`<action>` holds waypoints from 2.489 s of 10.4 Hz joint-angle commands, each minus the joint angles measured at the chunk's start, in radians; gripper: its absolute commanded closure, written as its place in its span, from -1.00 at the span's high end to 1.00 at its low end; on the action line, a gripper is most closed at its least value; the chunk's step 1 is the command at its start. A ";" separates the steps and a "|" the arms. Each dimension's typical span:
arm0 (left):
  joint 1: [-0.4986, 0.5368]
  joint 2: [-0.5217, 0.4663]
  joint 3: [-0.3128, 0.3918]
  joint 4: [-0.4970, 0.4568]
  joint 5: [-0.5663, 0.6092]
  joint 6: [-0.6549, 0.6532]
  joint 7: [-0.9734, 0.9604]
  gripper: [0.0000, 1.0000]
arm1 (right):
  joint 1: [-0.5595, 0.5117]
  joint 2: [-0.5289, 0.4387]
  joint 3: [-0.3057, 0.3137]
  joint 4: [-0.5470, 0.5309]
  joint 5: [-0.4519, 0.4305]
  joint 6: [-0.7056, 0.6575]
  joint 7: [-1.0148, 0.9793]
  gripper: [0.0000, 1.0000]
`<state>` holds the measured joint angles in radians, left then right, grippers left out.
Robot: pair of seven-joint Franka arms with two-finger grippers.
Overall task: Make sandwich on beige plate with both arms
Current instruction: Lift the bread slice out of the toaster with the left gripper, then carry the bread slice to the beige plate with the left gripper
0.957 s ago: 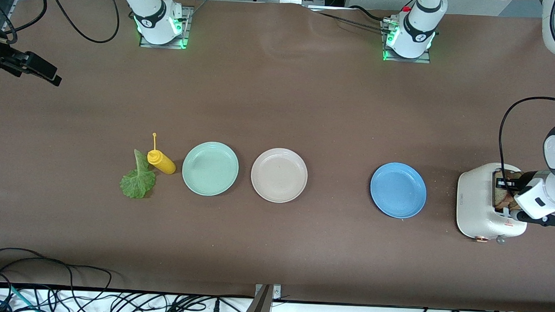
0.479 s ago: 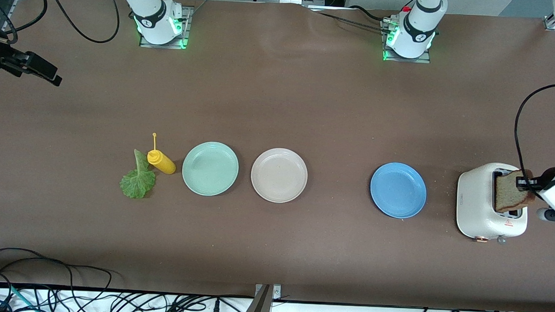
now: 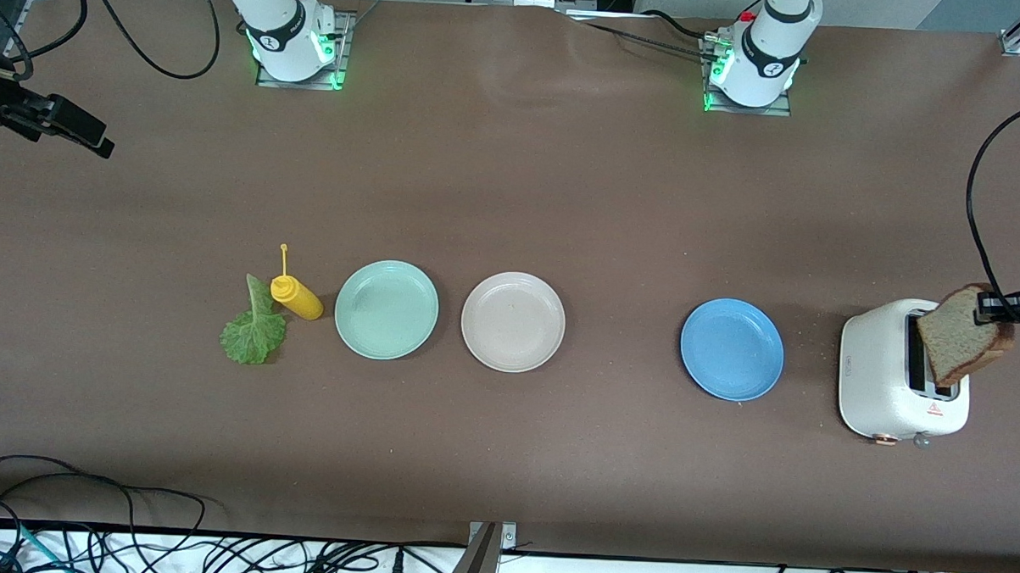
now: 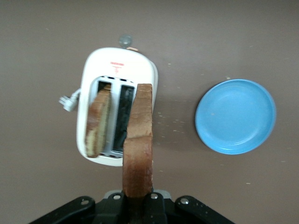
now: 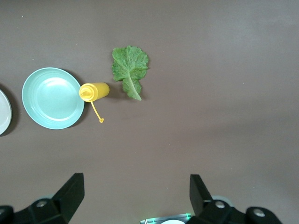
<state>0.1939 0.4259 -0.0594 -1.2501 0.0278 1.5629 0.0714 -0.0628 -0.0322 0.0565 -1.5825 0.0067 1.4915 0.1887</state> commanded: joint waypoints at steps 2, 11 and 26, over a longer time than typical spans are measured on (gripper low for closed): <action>-0.048 0.020 -0.113 -0.012 -0.088 -0.032 -0.278 -1.00 | 0.001 -0.008 0.000 0.007 0.018 -0.010 0.006 1.00; -0.433 0.243 -0.184 -0.018 -0.354 0.487 -0.910 -1.00 | 0.001 -0.008 -0.001 0.007 0.018 -0.010 0.005 1.00; -0.620 0.395 -0.184 -0.072 -0.488 0.825 -0.987 -1.00 | 0.003 -0.009 0.003 0.007 0.018 -0.020 0.006 1.00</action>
<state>-0.4135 0.8271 -0.2525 -1.3119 -0.4287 2.3762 -0.9166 -0.0614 -0.0324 0.0606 -1.5816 0.0078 1.4893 0.1887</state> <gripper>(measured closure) 0.916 0.000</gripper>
